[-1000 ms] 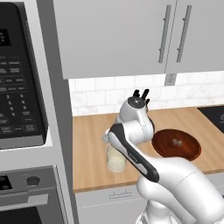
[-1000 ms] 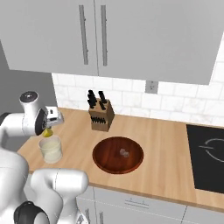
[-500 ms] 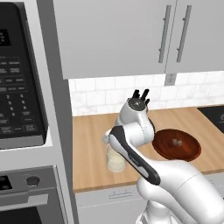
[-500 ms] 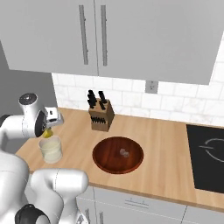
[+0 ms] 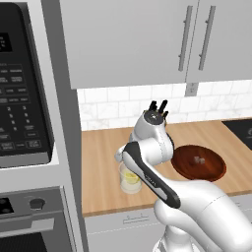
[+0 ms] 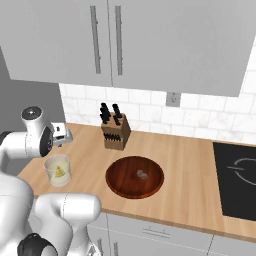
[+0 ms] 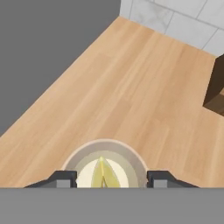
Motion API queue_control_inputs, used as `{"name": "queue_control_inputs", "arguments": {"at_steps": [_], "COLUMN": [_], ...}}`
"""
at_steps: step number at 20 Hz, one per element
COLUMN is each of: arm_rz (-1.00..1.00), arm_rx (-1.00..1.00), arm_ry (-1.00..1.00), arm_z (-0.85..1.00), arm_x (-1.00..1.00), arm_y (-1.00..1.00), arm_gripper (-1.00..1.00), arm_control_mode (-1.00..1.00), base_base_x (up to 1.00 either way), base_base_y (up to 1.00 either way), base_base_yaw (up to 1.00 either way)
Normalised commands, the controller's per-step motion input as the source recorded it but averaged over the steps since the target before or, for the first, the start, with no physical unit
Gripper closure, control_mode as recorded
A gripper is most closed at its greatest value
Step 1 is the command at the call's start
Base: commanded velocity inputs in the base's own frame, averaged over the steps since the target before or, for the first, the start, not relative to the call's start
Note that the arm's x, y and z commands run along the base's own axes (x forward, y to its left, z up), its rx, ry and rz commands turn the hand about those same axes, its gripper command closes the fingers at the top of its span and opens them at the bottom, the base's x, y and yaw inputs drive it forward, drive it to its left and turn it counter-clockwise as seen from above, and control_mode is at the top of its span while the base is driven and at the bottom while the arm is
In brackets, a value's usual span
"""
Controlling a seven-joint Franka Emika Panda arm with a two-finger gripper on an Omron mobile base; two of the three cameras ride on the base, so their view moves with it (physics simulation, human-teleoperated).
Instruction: Grab a lemon wedge from the fridge and one ice cube from the ice bowl, and put them in the glass of lemonade.
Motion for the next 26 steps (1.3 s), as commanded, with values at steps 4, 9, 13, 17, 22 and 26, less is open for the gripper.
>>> {"name": "queue_control_inputs", "arguments": {"at_steps": [4,9,13,17,22,26], "arm_rz": [0.0,0.0,0.0,-0.02,-0.02,-0.02], "arm_rx": [0.0,0.0,0.02,0.04,0.06,0.08], "arm_ry": [0.0,0.0,0.0,0.0,0.0,0.0], "arm_z": [0.0,0.0,0.0,0.0,0.0,-0.01], "arm_x": [0.0,-0.11,-0.18,-0.22,-0.15,-0.15], "arm_y": [0.0,-0.01,-0.17,-0.37,-0.57,-0.92], "arm_gripper": [-1.0,-1.0,-1.0,-1.0,-1.0,-1.0], "arm_control_mode": [-1.0,-1.0,-1.0,-1.0,-1.0,-1.0], "base_base_x": [0.0,0.0,0.0,0.0,0.0,0.0], "base_base_y": [0.0,0.0,0.0,0.0,0.0,0.0], "base_base_yaw": [0.0,0.0,0.0,0.0,0.0,0.0]}}
